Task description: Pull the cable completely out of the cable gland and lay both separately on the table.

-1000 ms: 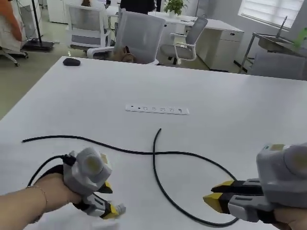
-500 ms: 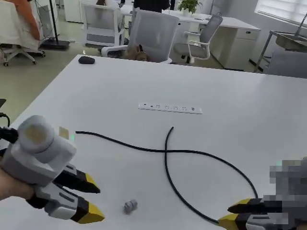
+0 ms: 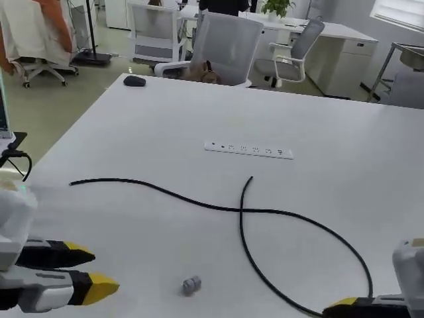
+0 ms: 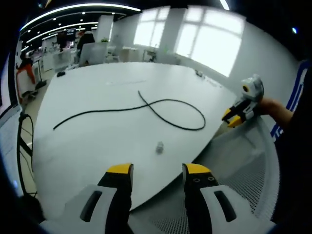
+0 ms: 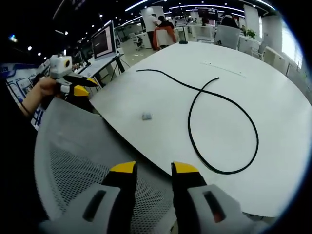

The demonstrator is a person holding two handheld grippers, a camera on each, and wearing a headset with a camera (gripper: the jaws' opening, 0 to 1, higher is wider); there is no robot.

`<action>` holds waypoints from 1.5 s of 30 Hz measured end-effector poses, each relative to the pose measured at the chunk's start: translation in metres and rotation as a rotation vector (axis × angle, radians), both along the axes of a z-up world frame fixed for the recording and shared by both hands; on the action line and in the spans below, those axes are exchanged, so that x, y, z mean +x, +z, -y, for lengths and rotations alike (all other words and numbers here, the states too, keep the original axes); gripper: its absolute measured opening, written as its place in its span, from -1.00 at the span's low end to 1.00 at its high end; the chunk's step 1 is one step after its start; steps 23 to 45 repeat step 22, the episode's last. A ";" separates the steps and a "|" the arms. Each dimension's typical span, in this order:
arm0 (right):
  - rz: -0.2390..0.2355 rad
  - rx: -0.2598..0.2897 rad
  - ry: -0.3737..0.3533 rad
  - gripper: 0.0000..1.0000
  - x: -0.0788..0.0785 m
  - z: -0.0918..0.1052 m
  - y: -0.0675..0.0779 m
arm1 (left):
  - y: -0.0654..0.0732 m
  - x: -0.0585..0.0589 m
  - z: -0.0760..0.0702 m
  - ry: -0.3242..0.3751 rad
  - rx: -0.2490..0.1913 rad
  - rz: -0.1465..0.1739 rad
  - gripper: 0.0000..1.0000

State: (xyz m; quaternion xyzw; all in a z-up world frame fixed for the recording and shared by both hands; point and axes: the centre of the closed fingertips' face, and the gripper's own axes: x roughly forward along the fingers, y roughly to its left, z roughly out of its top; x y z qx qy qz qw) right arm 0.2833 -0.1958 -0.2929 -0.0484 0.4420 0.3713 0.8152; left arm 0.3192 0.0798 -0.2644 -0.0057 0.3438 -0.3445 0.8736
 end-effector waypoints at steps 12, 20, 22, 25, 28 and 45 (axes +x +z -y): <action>-0.056 -0.009 -0.077 -0.37 -0.003 0.004 -0.011 | -0.005 0.000 0.006 -0.022 0.046 0.068 0.13; -0.067 -0.017 -0.066 -0.35 -0.006 -0.001 -0.013 | -0.004 -0.001 0.015 -0.053 0.024 0.066 0.10; -0.068 -0.021 -0.062 -0.36 -0.007 0.000 -0.013 | -0.005 -0.002 0.014 -0.061 0.028 0.056 0.10; -0.068 -0.021 -0.062 -0.36 -0.007 0.000 -0.013 | -0.005 -0.002 0.014 -0.061 0.028 0.056 0.10; -0.068 -0.021 -0.062 -0.36 -0.007 0.000 -0.013 | -0.005 -0.002 0.014 -0.061 0.028 0.056 0.10; -0.068 -0.021 -0.062 -0.36 -0.007 0.000 -0.013 | -0.005 -0.002 0.014 -0.061 0.028 0.056 0.10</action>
